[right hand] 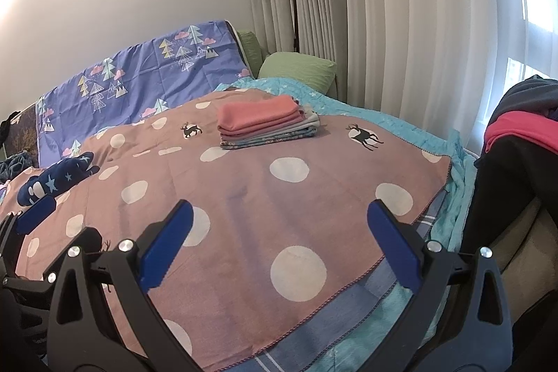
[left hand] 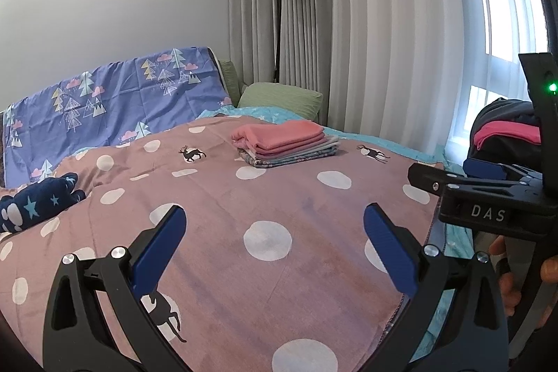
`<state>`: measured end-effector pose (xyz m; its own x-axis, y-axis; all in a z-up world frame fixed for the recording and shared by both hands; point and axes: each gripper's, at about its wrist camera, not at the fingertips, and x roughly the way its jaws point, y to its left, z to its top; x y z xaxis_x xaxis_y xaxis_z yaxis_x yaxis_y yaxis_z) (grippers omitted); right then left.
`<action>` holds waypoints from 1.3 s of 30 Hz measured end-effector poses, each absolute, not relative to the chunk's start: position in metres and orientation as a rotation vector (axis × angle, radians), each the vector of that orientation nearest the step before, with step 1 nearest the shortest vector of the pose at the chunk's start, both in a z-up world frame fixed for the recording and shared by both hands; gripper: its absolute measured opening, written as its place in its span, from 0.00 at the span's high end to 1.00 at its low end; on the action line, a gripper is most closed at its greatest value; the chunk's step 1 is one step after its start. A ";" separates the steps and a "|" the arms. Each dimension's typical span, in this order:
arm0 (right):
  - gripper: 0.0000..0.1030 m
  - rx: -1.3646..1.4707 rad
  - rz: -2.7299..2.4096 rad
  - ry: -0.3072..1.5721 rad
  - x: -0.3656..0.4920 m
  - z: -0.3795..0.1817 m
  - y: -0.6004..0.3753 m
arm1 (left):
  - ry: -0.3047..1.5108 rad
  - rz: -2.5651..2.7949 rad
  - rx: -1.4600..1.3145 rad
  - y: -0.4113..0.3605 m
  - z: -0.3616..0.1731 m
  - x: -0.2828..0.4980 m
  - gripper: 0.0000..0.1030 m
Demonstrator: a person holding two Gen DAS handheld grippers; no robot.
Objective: Fold small clothes
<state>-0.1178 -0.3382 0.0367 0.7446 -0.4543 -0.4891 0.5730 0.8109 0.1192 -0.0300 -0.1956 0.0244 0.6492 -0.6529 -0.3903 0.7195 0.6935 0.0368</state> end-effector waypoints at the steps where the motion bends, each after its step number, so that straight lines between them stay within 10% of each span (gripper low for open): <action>1: 0.02 0.270 -0.572 0.461 -0.118 0.037 -0.338 | 0.365 -0.785 0.195 -0.195 0.024 -0.030 0.01; 39: 0.02 0.256 -0.584 0.469 -0.117 0.033 -0.340 | 0.379 -0.800 0.200 -0.193 0.021 -0.032 0.01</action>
